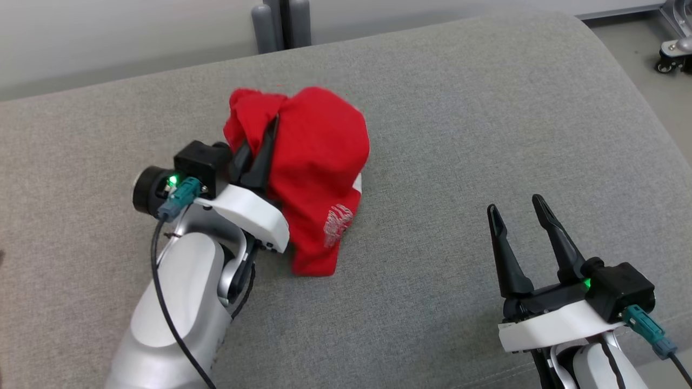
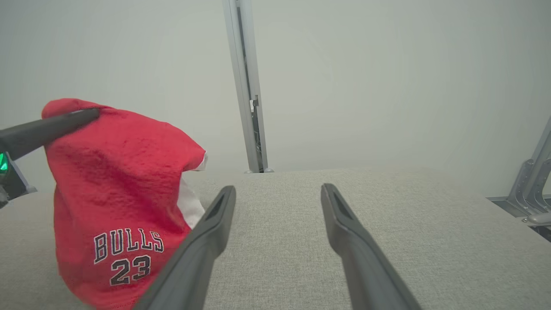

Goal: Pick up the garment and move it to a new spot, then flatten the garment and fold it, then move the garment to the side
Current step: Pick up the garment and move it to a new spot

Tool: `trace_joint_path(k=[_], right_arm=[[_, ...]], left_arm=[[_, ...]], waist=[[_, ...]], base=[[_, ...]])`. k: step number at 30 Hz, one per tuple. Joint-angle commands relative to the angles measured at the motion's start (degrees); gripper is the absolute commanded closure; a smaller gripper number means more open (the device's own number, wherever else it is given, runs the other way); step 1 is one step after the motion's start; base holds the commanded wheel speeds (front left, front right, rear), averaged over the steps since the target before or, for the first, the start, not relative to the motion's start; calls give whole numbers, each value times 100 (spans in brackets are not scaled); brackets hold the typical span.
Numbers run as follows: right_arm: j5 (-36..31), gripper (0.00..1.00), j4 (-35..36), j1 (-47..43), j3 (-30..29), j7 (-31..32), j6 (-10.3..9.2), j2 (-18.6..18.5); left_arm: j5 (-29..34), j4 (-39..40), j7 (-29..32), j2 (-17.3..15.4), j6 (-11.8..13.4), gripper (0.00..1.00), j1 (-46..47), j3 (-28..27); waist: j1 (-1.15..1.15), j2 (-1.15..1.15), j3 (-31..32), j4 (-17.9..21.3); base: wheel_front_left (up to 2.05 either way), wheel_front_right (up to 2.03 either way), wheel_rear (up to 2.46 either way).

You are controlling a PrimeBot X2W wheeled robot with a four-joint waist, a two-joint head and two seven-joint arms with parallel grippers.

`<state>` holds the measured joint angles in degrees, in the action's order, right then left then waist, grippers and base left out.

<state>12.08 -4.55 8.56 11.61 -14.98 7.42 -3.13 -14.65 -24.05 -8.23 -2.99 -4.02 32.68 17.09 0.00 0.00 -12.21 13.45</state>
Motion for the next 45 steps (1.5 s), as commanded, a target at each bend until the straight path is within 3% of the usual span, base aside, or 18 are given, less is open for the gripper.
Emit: trace_joint_path(k=[1, 11, 13, 19, 29, 36, 45], right_arm=[[29, 0, 12, 33, -19, -33, 13, 1], [19, 0, -61, 116, -46, -33, 13, 12], [4, 0, -87, 124, -18, -33, 13, 13], [26, 0, -112, 156, 30, -33, 13, 11], [328, 0, -103, 29, -127, -33, 13, 6], [211, 0, -239, -137, -341, -33, 13, 9], [-131, 0, -289, -602, -517, -33, 13, 5]], left_arm=[[-61, -149, 29, -17, 6, 100, 2, 68], [-610, -984, 449, -2, 99, 97, -299, 710], [-758, -1015, 468, -5, 133, 0, -338, 877], [-993, -893, 188, -5, 382, 0, -381, 1090], [-985, -13, -668, -204, 751, 0, -709, 497], [-386, 919, -692, -358, 989, 0, -1605, -145], [212, 1385, -694, -196, 949, 0, -2800, -508]], waist=[[0, 0, -72, 12], [0, 0, -179, -108], [0, 0, -165, -165], [0, 0, -40, -358], [0, 0, 380, -847], [0, 0, 725, -1282], [0, 0, 1097, -1513]], base=[[0, 0, 0], [0, 0, 0], [0, 0, 0], [0, 0, 0], [0, 0, 0], [0, 0, 0], [0, 0, 0]])
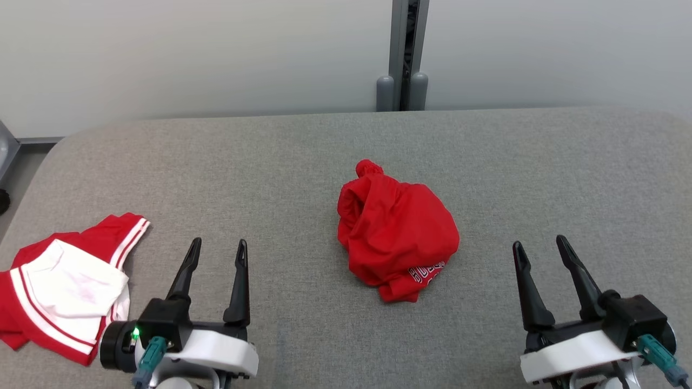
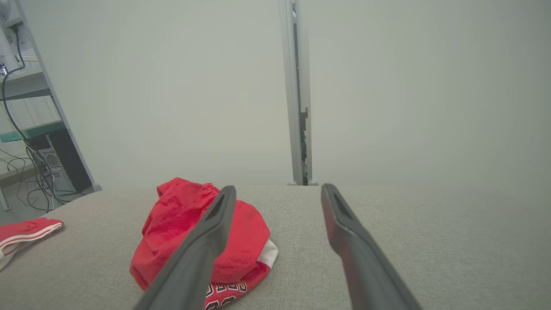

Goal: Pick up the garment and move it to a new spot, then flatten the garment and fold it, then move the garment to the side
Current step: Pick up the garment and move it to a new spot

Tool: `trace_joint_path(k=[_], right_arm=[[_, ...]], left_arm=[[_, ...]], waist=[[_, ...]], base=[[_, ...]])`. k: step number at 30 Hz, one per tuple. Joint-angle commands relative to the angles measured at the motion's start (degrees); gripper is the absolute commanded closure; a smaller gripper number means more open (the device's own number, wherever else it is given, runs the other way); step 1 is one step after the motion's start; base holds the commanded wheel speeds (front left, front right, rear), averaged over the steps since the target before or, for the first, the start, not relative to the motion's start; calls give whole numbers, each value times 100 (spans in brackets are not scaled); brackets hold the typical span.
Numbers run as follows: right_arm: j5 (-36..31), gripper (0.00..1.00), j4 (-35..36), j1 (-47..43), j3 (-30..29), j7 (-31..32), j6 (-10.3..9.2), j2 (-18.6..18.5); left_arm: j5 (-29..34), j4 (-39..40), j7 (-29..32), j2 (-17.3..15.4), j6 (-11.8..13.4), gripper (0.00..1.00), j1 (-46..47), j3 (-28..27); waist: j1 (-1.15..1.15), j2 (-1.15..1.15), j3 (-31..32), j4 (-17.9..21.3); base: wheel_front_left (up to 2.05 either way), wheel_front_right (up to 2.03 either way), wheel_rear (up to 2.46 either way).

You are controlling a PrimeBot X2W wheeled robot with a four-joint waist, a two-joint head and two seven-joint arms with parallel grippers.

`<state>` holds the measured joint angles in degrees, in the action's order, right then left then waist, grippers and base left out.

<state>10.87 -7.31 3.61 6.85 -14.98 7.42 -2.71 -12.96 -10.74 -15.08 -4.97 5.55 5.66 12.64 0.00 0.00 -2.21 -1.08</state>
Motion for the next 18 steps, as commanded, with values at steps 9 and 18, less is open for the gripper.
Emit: trace_joint_path(k=[9, 18], right_arm=[[-69, 0, -108, -572, -294, -33, 13, -33], [-103, 0, -89, -644, -211, -33, 13, -34]], left_arm=[[366, 235, -10, 121, -134, 0, -731, -319], [563, 249, -10, 176, -241, 0, -877, -516]], waist=[[0, 0, 293, -139], [0, 0, 303, -112]], base=[[0, 0, 0], [0, 0, 0]])
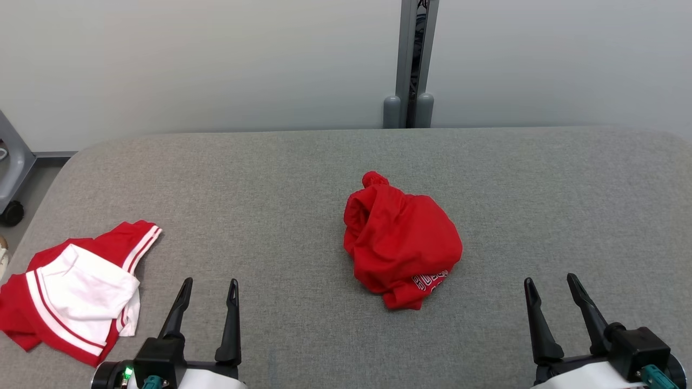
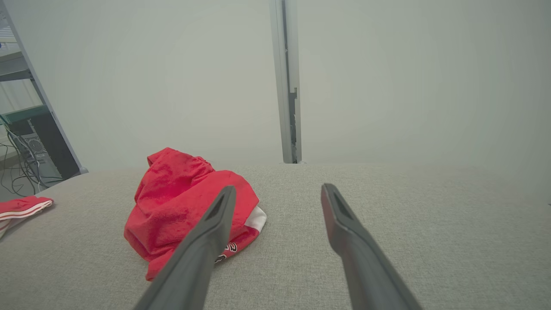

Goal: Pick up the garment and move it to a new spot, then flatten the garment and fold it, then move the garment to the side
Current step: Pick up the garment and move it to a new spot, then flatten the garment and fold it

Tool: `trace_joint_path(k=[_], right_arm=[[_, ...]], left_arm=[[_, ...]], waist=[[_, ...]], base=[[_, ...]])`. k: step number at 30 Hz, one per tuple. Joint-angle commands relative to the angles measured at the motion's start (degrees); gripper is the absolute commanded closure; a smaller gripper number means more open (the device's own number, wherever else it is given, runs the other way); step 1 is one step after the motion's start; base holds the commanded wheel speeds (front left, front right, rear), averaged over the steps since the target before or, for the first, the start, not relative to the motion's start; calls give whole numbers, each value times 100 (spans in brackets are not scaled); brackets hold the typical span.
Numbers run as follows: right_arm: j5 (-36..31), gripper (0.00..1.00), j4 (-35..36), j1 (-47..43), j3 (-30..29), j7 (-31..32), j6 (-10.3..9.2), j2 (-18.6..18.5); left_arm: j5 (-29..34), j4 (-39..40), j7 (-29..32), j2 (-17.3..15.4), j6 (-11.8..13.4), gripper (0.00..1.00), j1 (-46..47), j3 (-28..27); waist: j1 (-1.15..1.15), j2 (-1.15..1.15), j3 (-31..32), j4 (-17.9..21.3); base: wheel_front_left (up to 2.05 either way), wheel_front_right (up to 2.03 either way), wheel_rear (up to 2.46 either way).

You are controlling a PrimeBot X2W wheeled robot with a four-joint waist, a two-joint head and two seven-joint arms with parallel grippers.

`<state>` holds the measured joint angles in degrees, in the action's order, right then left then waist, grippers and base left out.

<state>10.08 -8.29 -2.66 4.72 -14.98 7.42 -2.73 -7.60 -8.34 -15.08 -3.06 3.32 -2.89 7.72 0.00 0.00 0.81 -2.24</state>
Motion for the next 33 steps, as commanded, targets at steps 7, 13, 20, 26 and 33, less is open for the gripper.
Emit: trace_joint_path(k=[7, 13, 20, 26, 33], right_arm=[[-42, 0, 2, 52, -4, -33, 13, -38], [-13, 0, 0, 42, -27, -33, 13, -36], [-16, 0, 24, 127, 47, -33, 13, -35], [109, 0, 155, 347, 215, -33, 13, -58], [110, 0, 263, 589, 246, -33, 13, -55]], left_arm=[[70, -56, -10, 3, -91, 0, 18, -33], [103, -111, -10, 8, -101, 0, 73, -22], [223, -176, -10, 8, -229, 0, 601, 92], [330, -402, -10, 8, -447, 0, 1510, 233], [308, -1099, 60, 7, -639, 0, 2543, 549]], waist=[[0, 0, 20, 38], [0, 0, 25, 47], [0, 0, -105, 97], [0, 0, -447, 380], [0, 0, -943, 677]], base=[[0, 0, 0], [0, 0, 0], [0, 0, 0], [0, 0, 0], [0, 0, 0]])
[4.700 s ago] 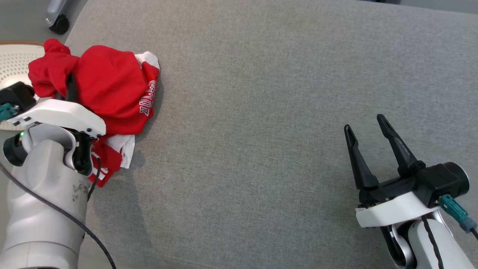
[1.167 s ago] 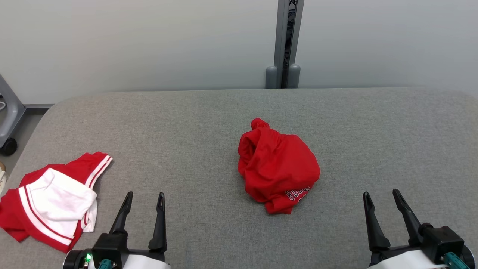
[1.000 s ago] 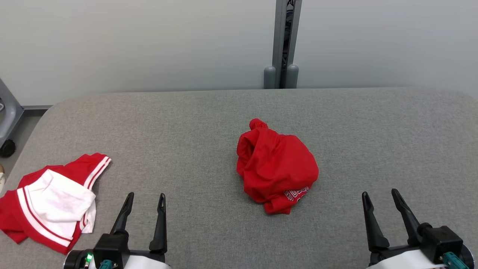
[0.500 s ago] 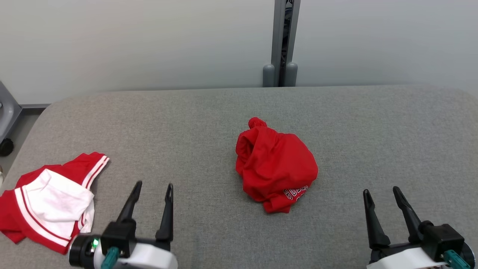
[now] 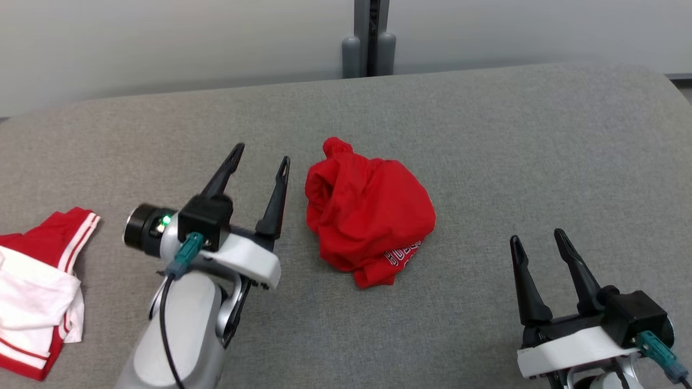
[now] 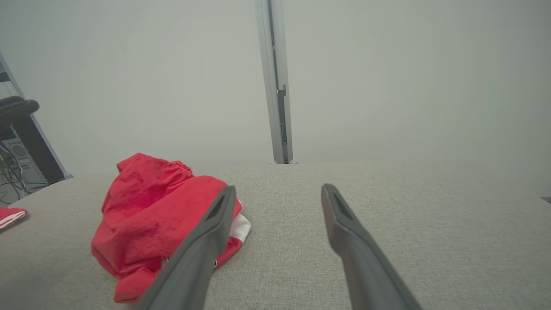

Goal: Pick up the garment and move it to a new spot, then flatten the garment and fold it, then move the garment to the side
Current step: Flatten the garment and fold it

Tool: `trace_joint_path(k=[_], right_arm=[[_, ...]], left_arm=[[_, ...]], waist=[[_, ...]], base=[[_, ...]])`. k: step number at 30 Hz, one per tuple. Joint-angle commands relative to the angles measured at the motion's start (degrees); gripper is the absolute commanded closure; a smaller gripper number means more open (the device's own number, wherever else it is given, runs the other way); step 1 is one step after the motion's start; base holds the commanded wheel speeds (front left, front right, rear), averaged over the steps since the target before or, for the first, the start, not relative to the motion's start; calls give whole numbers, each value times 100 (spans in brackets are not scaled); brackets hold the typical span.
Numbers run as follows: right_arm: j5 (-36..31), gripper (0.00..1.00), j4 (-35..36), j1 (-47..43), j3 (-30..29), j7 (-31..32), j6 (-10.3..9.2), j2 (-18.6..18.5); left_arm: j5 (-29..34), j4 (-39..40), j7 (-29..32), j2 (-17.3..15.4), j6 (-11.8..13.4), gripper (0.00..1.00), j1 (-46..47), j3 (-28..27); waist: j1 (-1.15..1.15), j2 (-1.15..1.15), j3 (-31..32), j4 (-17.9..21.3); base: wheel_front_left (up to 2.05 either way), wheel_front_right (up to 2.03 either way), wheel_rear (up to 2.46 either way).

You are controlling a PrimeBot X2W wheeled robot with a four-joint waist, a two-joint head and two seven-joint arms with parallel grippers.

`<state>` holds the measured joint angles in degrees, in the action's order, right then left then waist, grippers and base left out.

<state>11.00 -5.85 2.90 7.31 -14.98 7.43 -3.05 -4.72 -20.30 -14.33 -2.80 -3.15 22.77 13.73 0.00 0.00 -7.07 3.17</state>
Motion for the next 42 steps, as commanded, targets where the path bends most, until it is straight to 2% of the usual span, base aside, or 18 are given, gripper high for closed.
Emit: trace_joint_path(k=[1, 6, 12, 19, 21, 27, 32, 33, 35, 39, 42], right_arm=[[10, 0, 26, 66, -2, -33, 12, -23], [-6, 0, 53, 253, 8, -33, 12, -18], [-3, 0, 29, 512, 104, -33, 12, -16], [20, 0, -27, 700, 153, -33, 12, -10], [30, 0, -46, 708, 161, -33, 12, -9], [74, 0, -99, 737, 265, -33, 12, -1], [88, 0, -40, 763, 249, -33, 12, 1], [86, 0, -15, 762, 238, -33, 12, 3], [91, 0, 0, 740, 214, -33, 12, 4], [70, 0, -29, 665, 162, -33, 12, 4], [92, 0, -35, 623, 142, -33, 12, 4]], left_arm=[[-6, -15, 17, -19, -35, 0, 181, 0], [-135, -449, 215, -20, -191, 0, 1052, 412], [-636, -853, 436, -21, -260, 0, 1961, 1212], [-1272, -1602, 1172, -24, -223, 0, 2775, 2155], [-1678, -1775, 1476, -26, -251, 0, 2894, 2349], [-2182, -2432, 2543, -25, -58, 0, 3315, 3219], [-2247, -2775, 2630, -26, 21, 0, 3428, 3615], [-2254, -2837, 2578, -26, 44, 37, 3440, 3666], [-2242, -2928, 2395, -20, 79, 100, 3469, 3752], [-2365, -3070, 2042, -24, 177, 100, 3444, 3836], [-2498, -3163, 2006, -20, 127, 100, 3366, 3945]], waist=[[0, 0, -240, 177], [0, 0, -617, 323], [0, 0, -995, 464], [0, 0, -1156, 638], [0, 0, -1153, 686], [0, 0, -1115, 865], [0, 0, -1114, 976], [0, 0, -1113, 989], [0, 0, -1100, 1003], [0, 0, -1021, 994], [0, 0, -918, 978]], base=[[0, 0, 0], [0, 0, 0], [0, 0, 0], [0, 0, 0], [0, 0, 0], [0, 0, 0], [0, 0, 0], [0, 0, 0], [0, 0, 0], [0, 0, 0], [0, 0, 0]])
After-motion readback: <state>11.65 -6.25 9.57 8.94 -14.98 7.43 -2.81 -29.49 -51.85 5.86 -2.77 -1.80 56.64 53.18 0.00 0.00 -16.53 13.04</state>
